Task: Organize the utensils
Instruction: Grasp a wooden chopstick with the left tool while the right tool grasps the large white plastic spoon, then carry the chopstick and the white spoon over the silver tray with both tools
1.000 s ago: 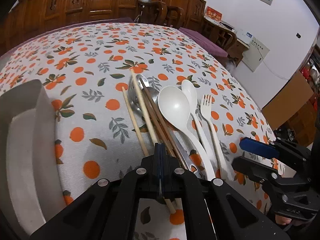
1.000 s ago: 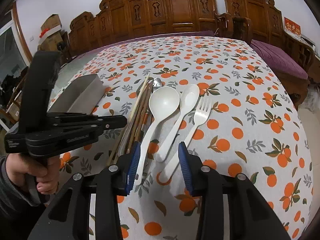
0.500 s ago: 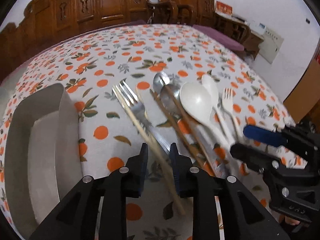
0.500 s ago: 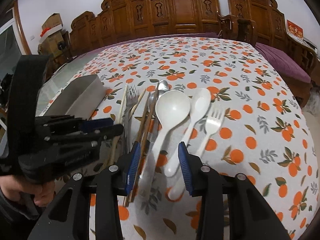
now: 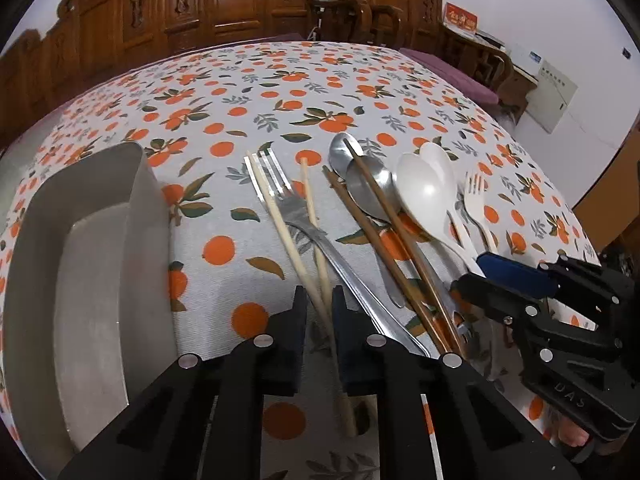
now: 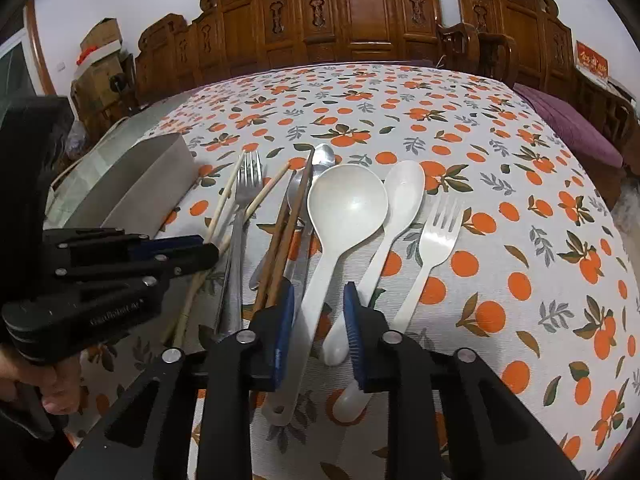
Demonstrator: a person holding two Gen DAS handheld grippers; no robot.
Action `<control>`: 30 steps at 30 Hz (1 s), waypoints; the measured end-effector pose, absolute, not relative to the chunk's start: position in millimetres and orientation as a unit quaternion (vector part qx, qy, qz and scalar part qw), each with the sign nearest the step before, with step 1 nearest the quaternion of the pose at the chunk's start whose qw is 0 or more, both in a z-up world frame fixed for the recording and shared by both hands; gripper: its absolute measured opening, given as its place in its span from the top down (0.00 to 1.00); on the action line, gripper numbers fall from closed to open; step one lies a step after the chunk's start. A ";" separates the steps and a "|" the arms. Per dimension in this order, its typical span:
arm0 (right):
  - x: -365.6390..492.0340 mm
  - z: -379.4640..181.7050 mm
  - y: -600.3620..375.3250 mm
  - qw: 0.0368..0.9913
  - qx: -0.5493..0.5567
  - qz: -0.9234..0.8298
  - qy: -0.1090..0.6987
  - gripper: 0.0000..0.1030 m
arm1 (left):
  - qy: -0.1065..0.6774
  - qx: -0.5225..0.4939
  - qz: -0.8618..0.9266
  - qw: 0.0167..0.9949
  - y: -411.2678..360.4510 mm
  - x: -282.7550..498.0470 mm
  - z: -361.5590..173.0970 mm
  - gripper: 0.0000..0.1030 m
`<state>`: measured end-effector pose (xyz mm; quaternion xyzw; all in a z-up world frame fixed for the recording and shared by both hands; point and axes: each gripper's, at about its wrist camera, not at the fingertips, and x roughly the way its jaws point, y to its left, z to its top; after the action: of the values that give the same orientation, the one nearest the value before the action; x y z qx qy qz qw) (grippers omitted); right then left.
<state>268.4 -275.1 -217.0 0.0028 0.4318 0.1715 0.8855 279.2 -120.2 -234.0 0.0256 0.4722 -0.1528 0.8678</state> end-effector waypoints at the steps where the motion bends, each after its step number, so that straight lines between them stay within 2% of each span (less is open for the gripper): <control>1: 268.6 -217.1 -275.8 0.885 0.006 0.172 0.433 0.80 | 0.471 0.025 -0.151 0.869 -119.6 279.3 -233.3 0.91; 5: 268.8 -217.3 -274.8 0.884 0.004 0.172 0.434 0.82 | 0.464 0.024 -0.141 0.874 -114.7 278.5 -228.1 0.95; 10: 268.6 -218.4 -274.3 0.884 0.003 0.174 0.435 0.84 | 0.458 0.018 -0.137 0.878 -107.0 278.2 -221.9 0.96; 12: 268.8 -218.0 -274.2 0.884 0.002 0.172 0.434 0.89 | 0.455 0.019 -0.136 0.880 -106.4 276.8 -218.1 0.96; 30: 267.2 -212.0 -273.7 0.891 0.004 0.165 0.423 0.90 | 0.394 0.012 -0.147 0.907 -82.1 235.9 -146.1 0.96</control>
<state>267.2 -273.7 -212.0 0.0042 0.4227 0.1651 0.8911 235.9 -82.1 -146.1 0.0116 0.3937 -0.1473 0.9073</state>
